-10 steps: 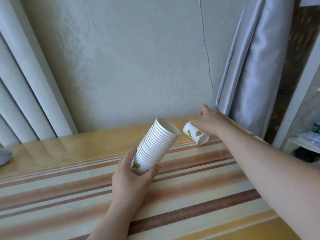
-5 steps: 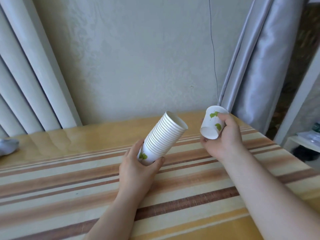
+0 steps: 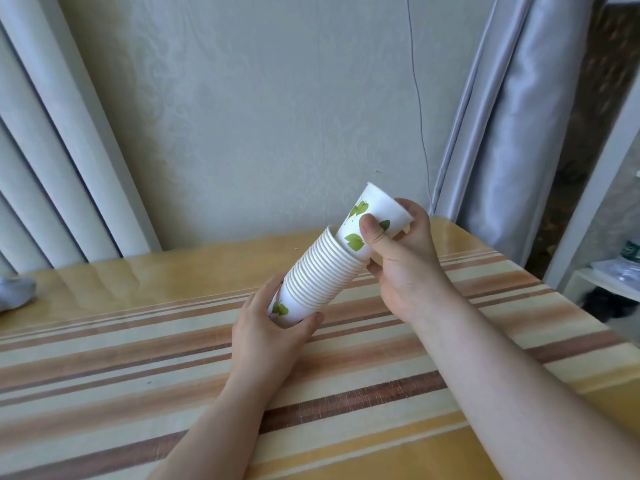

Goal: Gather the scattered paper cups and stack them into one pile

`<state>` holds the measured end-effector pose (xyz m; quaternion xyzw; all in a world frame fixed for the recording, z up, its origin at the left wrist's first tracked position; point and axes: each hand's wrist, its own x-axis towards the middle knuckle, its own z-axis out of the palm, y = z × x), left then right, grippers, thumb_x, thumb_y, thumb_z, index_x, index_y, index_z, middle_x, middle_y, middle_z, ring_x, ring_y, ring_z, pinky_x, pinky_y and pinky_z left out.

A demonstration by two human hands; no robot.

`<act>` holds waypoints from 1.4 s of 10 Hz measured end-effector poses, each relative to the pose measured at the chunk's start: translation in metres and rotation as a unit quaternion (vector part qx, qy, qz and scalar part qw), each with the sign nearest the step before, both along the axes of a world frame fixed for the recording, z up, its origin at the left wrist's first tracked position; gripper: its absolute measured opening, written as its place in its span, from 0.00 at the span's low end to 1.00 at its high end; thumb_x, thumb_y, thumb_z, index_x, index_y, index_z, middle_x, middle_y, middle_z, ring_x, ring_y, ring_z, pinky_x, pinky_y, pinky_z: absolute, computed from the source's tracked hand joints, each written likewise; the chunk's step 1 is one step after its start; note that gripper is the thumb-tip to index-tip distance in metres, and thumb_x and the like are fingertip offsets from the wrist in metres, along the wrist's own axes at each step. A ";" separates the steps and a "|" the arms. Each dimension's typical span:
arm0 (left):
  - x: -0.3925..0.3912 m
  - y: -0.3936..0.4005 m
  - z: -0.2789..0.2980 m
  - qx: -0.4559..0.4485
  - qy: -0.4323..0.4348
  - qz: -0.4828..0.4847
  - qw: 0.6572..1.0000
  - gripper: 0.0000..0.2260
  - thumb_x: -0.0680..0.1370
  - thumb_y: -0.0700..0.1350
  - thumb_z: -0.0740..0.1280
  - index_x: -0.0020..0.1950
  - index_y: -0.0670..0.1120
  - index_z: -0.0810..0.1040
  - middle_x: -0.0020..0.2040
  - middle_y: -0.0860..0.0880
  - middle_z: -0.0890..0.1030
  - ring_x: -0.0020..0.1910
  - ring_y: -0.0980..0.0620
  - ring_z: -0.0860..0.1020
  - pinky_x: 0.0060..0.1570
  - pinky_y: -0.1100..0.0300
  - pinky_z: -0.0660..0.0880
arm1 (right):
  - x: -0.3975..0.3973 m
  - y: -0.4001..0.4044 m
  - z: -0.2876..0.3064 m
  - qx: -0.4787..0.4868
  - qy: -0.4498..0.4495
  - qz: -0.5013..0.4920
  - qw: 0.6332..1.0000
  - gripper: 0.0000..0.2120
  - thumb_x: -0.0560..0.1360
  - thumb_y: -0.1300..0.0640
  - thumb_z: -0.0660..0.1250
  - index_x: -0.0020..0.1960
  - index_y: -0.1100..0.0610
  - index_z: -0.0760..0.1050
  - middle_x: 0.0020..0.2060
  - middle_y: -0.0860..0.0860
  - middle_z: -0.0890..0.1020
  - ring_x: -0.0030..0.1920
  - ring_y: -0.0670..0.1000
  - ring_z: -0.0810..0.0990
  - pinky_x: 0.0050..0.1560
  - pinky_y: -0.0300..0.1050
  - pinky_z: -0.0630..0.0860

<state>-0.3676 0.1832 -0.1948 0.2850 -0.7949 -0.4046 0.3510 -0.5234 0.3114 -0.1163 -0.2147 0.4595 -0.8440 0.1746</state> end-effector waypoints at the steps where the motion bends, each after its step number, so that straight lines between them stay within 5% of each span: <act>1: -0.001 -0.002 -0.002 -0.006 -0.001 -0.002 1.000 0.31 0.68 0.57 0.82 0.70 0.66 0.78 0.59 0.60 0.85 0.58 0.57 0.82 0.59 0.50 0.81 | 0.005 -0.004 -0.009 0.077 0.054 -0.027 0.995 0.34 0.67 0.55 0.84 0.65 0.43 0.68 0.60 0.52 0.82 0.55 0.51 0.86 0.54 0.53 0.84; 3: -0.001 -0.003 -0.004 0.005 0.018 0.000 1.000 0.27 0.67 0.59 0.81 0.63 0.73 0.77 0.55 0.64 0.85 0.55 0.62 0.82 0.55 0.53 0.81 | 0.011 -0.010 -0.030 0.084 0.029 0.021 0.996 0.42 0.68 0.48 0.82 0.75 0.42 0.63 0.66 0.50 0.86 0.64 0.51 0.86 0.68 0.64 0.82; 4: 0.000 -0.003 -0.002 0.038 0.027 0.007 0.999 0.26 0.67 0.61 0.81 0.59 0.79 0.74 0.56 0.70 0.84 0.53 0.67 0.82 0.50 0.60 0.79 | 0.022 -0.012 -0.044 0.150 0.068 0.096 0.982 0.54 0.64 0.46 0.84 0.83 0.40 0.58 0.71 0.49 0.83 0.67 0.49 0.86 0.67 0.55 0.81; 5: 0.001 -0.005 -0.003 0.061 0.006 -0.004 0.998 0.27 0.67 0.60 0.80 0.62 0.73 0.74 0.54 0.70 0.85 0.51 0.70 0.83 0.45 0.62 0.79 | 0.038 -0.021 -0.066 0.269 0.157 0.125 0.942 0.40 0.66 0.46 0.83 0.75 0.46 0.74 0.66 0.46 0.86 0.63 0.47 0.88 0.66 0.55 0.84; 7: 0.005 -0.013 0.002 0.080 -0.086 0.009 0.993 0.23 0.69 0.61 0.78 0.55 0.60 0.69 0.46 0.56 0.86 0.41 0.49 0.86 0.38 0.44 0.86 | 0.058 -0.044 -0.077 0.383 0.214 0.042 0.898 0.31 0.63 0.33 0.80 0.63 0.36 0.76 0.55 0.34 0.86 0.52 0.36 0.86 0.53 0.43 0.84; 9: 0.017 -0.026 0.026 0.084 -0.151 -0.085 0.981 0.30 0.64 0.49 0.80 0.66 0.52 0.79 0.55 0.48 0.88 0.57 0.43 0.87 0.59 0.37 0.84 | 0.063 -0.056 -0.059 0.417 0.216 0.069 0.880 0.25 0.65 0.46 0.81 0.59 0.40 0.75 0.52 0.40 0.86 0.53 0.46 0.86 0.56 0.52 0.86; 11: 0.063 -0.016 0.023 0.028 -0.233 -0.048 0.971 0.27 0.63 0.60 0.79 0.61 0.60 0.82 0.50 0.58 0.89 0.52 0.53 0.86 0.53 0.50 0.84 | 0.101 -0.040 -0.066 0.438 0.268 0.077 0.855 0.34 0.60 0.30 0.80 0.62 0.36 0.73 0.54 0.37 0.87 0.55 0.45 0.87 0.56 0.52 0.86; 13: 0.066 0.001 0.018 0.004 -0.258 -0.005 0.966 0.22 0.75 0.51 0.74 0.66 0.48 0.74 0.58 0.47 0.84 0.59 0.42 0.81 0.59 0.46 0.81 | 0.122 -0.029 -0.062 0.458 0.296 0.066 0.835 0.35 0.67 0.29 0.74 0.70 0.41 0.74 0.61 0.44 0.87 0.62 0.54 0.86 0.62 0.55 0.82; 14: 0.083 0.014 0.022 -0.031 -0.337 0.007 0.941 0.21 0.81 0.50 0.68 0.71 0.44 0.72 0.66 0.43 0.80 0.68 0.39 0.77 0.61 0.50 0.76 | 0.129 -0.015 -0.060 0.510 0.330 0.075 0.791 0.36 0.71 0.30 0.73 0.73 0.45 0.69 0.65 0.47 0.86 0.66 0.57 0.83 0.66 0.57 0.80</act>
